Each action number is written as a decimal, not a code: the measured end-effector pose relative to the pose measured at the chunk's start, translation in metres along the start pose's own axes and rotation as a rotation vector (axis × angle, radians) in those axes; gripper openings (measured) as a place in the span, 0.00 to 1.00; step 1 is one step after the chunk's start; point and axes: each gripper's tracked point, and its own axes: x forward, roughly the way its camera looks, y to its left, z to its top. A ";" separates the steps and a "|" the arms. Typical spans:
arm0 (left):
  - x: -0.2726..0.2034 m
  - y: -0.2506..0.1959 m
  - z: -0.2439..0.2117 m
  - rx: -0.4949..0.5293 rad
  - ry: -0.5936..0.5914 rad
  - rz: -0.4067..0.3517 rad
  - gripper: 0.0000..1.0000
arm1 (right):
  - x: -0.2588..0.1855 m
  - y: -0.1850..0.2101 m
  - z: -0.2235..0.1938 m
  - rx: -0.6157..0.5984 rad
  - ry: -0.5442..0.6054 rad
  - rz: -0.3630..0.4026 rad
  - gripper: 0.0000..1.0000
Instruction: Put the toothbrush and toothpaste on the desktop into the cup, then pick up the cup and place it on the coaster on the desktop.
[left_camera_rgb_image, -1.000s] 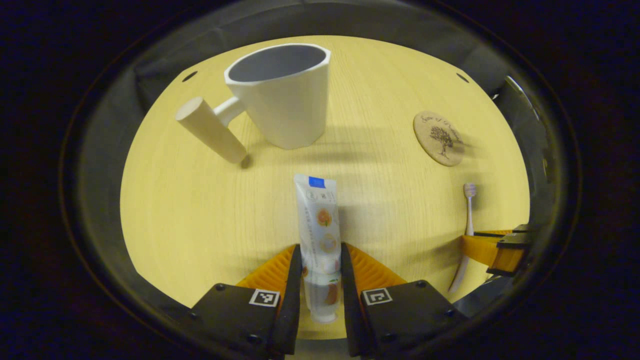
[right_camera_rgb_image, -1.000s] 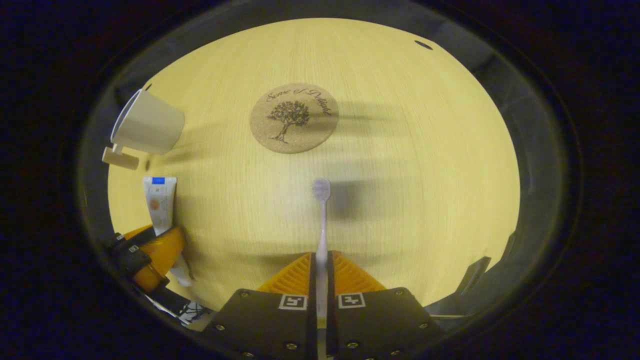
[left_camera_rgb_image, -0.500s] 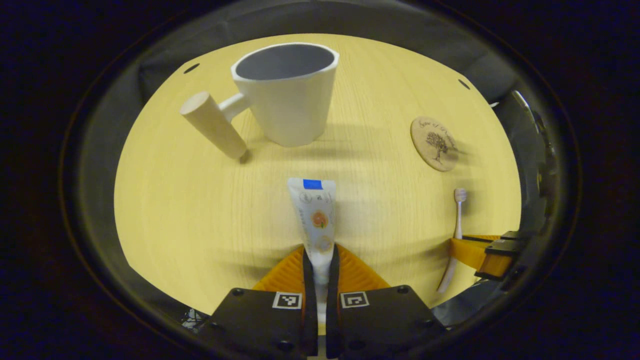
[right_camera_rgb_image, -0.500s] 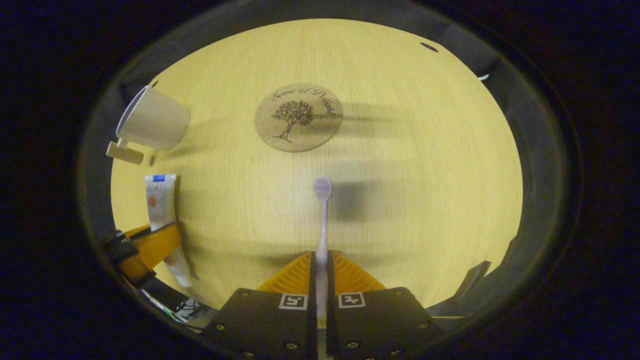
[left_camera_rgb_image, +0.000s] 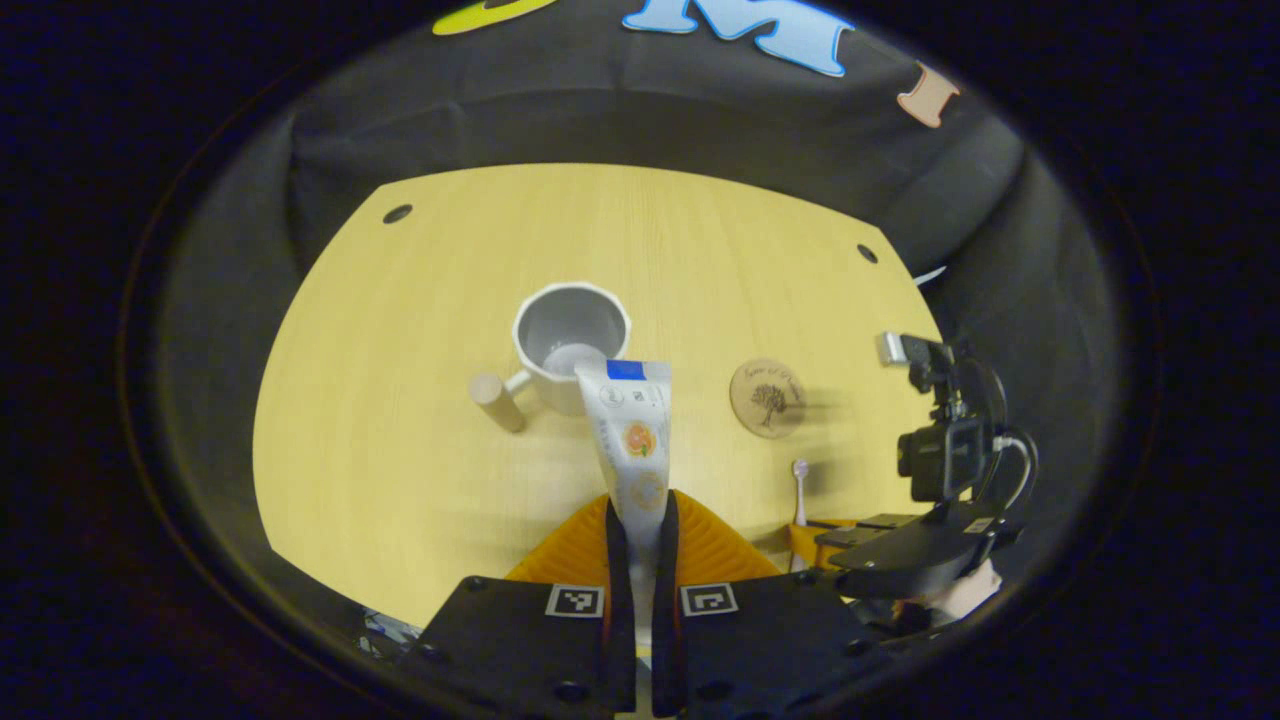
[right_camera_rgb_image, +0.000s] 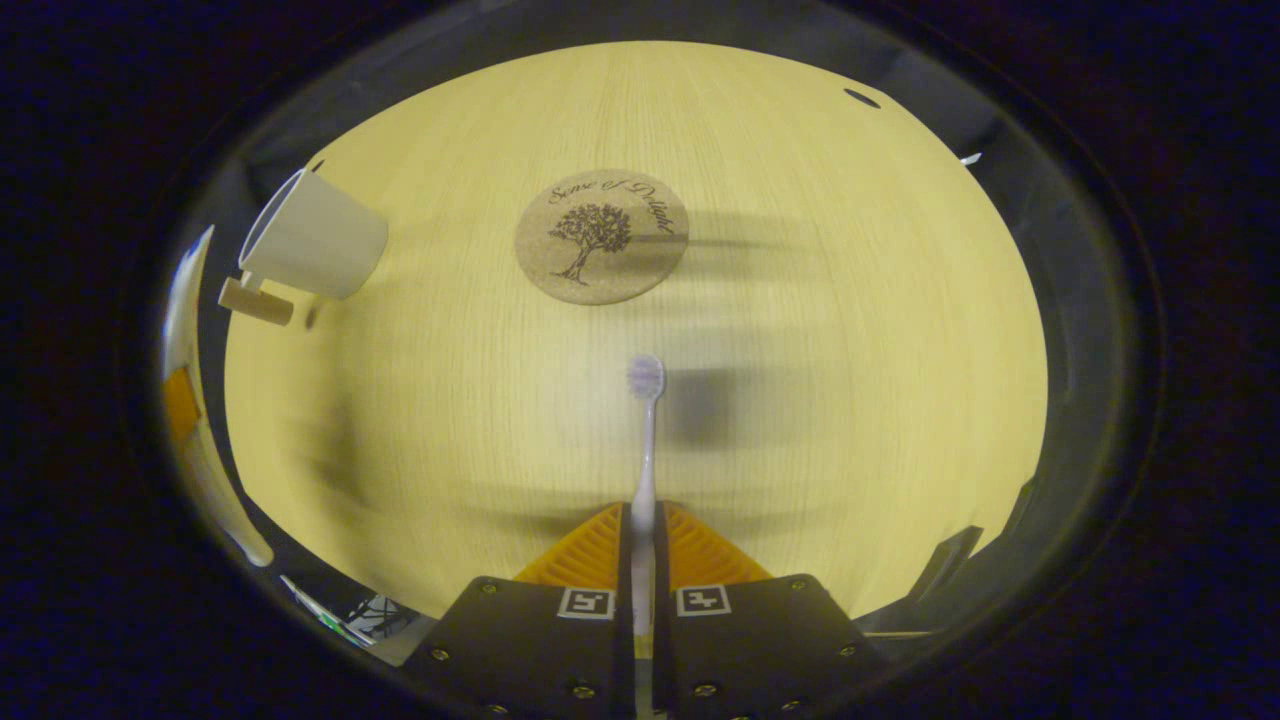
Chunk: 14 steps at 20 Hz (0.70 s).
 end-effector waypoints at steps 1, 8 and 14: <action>-0.007 0.002 0.018 0.003 -0.029 0.000 0.14 | -0.001 0.000 0.001 -0.001 -0.001 0.001 0.08; 0.001 0.031 0.127 -0.003 -0.205 0.034 0.14 | 0.000 -0.001 0.000 0.004 -0.012 0.008 0.07; 0.048 0.041 0.170 -0.002 -0.301 0.037 0.13 | 0.000 -0.001 0.000 0.018 -0.033 0.003 0.08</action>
